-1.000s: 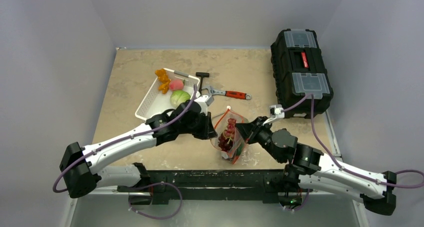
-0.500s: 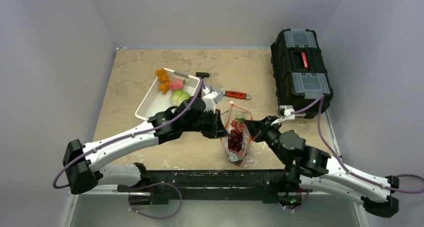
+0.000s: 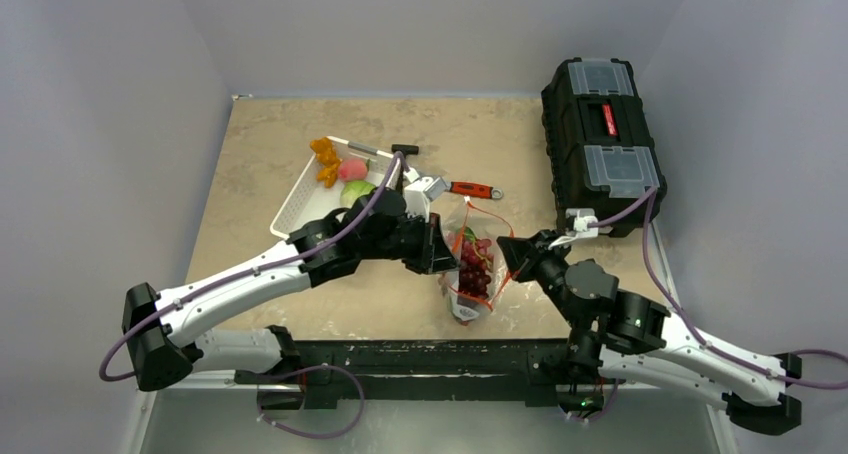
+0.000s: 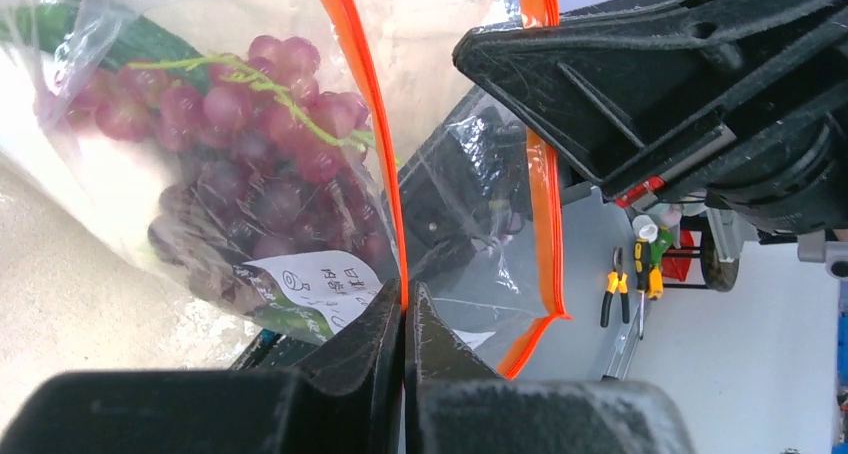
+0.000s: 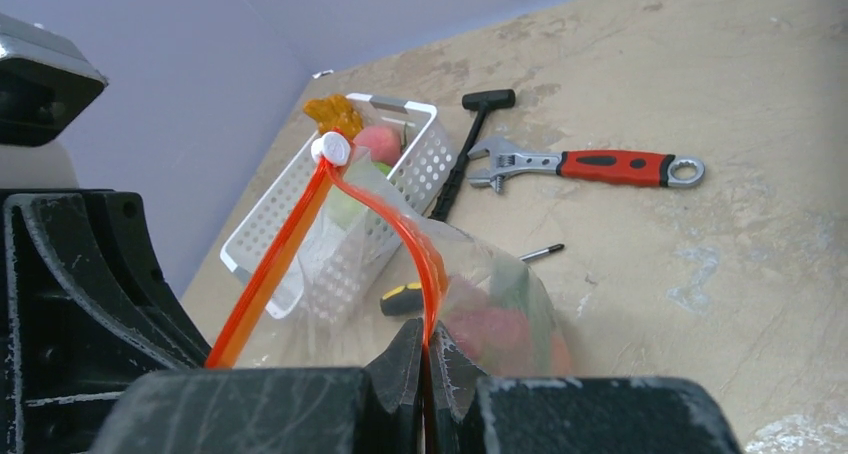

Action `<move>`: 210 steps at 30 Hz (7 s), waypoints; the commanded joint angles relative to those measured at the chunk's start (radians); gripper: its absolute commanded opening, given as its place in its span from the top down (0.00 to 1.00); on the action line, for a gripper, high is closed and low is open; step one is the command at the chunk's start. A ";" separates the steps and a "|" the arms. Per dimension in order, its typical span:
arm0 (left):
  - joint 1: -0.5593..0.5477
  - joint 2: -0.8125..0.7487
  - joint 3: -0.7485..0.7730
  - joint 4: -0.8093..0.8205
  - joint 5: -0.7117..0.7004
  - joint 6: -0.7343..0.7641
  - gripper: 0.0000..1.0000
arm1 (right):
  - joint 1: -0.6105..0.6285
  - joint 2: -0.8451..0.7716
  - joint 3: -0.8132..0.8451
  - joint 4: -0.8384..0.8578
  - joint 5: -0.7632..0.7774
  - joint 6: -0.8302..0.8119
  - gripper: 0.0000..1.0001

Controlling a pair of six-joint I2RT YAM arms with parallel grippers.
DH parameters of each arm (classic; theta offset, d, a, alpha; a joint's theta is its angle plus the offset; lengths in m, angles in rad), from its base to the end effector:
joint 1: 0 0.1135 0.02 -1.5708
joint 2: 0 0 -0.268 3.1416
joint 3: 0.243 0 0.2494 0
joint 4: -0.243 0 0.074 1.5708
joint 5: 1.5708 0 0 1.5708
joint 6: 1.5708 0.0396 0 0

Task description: Place the food in the zip-top bag and seal the zipper

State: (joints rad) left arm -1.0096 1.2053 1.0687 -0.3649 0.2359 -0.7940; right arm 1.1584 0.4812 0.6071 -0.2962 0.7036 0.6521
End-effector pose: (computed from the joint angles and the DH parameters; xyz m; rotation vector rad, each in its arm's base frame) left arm 0.1363 -0.2342 0.3362 0.4160 2.3141 -1.2619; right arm 0.0707 0.0976 0.3098 0.0822 1.7539 0.7317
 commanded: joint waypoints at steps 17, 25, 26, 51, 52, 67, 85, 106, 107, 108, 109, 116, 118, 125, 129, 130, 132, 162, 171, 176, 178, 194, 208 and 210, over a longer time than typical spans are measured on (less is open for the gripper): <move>0.020 -0.076 0.046 -0.108 -0.084 0.103 0.44 | 0.001 -0.033 -0.028 -0.019 0.094 0.002 1.00; 0.229 -0.221 0.122 -0.330 -0.098 0.258 0.22 | 0.001 -0.006 -0.027 0.013 0.086 -0.006 1.00; 0.273 -0.219 0.142 -0.359 -0.108 0.281 0.19 | 0.001 -0.003 -0.030 0.018 0.084 -0.006 1.00; 0.827 0.415 0.364 -0.074 -0.499 0.306 0.17 | 0.001 0.001 0.022 -0.036 0.070 0.026 1.00; 0.829 0.434 0.373 -0.057 -0.508 0.342 0.17 | 0.001 0.003 0.021 -0.036 0.070 0.029 1.00; 0.936 0.646 0.481 0.034 -0.272 0.639 0.21 | 0.001 0.105 0.055 -0.012 0.036 0.033 1.00; 0.948 0.696 0.461 0.062 -0.270 0.656 0.63 | 0.001 0.127 0.074 -0.012 0.008 0.038 1.00; 0.911 0.252 0.477 -0.210 -0.214 0.327 1.00 | 0.001 0.175 0.077 0.022 -0.002 0.054 1.00; 0.885 0.233 0.482 -0.223 -0.215 0.328 1.00 | 0.001 0.183 0.077 0.031 0.004 0.057 1.00; 0.853 0.212 0.489 -0.230 -0.215 0.342 1.00 | 0.001 0.190 0.079 0.035 0.011 0.065 1.00; 0.816 0.195 0.499 -0.242 -0.221 0.355 1.00 | 0.002 0.197 0.085 0.035 0.017 0.078 1.00; 0.748 -0.087 0.293 -0.279 0.132 -0.076 1.00 | 0.001 0.235 0.133 -0.002 0.058 0.166 1.00; 0.711 -0.226 0.083 -0.112 0.217 -0.224 1.00 | 0.001 0.228 0.134 0.004 0.065 0.169 1.00; 0.284 -0.440 -0.052 -0.182 -0.103 -0.358 1.00 | 0.001 0.184 0.123 0.035 0.041 0.138 1.00; 0.051 -0.397 -0.079 -0.201 -0.340 -0.514 1.00 | 0.001 0.166 0.105 0.038 0.046 0.168 1.00; 0.016 -0.373 -0.076 -0.202 -0.382 -0.534 1.00 | 0.001 0.160 0.102 0.037 0.046 0.177 1.00; -0.036 -0.307 -0.043 -0.224 -0.450 -0.578 1.00 | 0.001 0.145 0.097 0.042 0.060 0.192 1.00; -0.300 0.030 0.108 -0.233 -1.117 -0.706 1.00 | 0.001 0.083 0.063 0.038 -0.082 0.410 1.00; -0.342 0.098 0.127 -0.211 -1.170 -0.634 1.00 | 0.002 0.042 0.033 0.100 -0.135 0.434 1.00; -0.382 0.191 0.160 -0.231 -1.205 -0.658 1.00 | 0.001 0.067 0.042 0.062 -0.128 0.482 1.00; -0.399 0.225 0.180 -0.264 -1.230 -0.691 1.00 | 0.001 0.069 0.041 0.047 -0.117 0.503 1.00; -0.434 0.287 0.116 -0.109 -1.101 -0.600 1.00 | 0.001 0.019 0.016 0.025 -0.121 0.495 1.00; -0.430 0.379 0.143 -0.011 -0.996 -0.410 1.00 | 0.001 0.001 0.004 0.015 -0.127 0.503 1.00; -0.416 0.370 0.138 -0.012 -0.943 -0.389 1.00 | 0.001 -0.003 0.009 0.001 -0.119 0.499 1.00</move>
State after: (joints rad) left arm -1.4345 1.5764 1.1927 -0.4103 -0.8146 -1.3014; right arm 1.1584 0.5014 0.6041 -0.3470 0.5575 1.1240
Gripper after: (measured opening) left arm 0.085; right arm 0.002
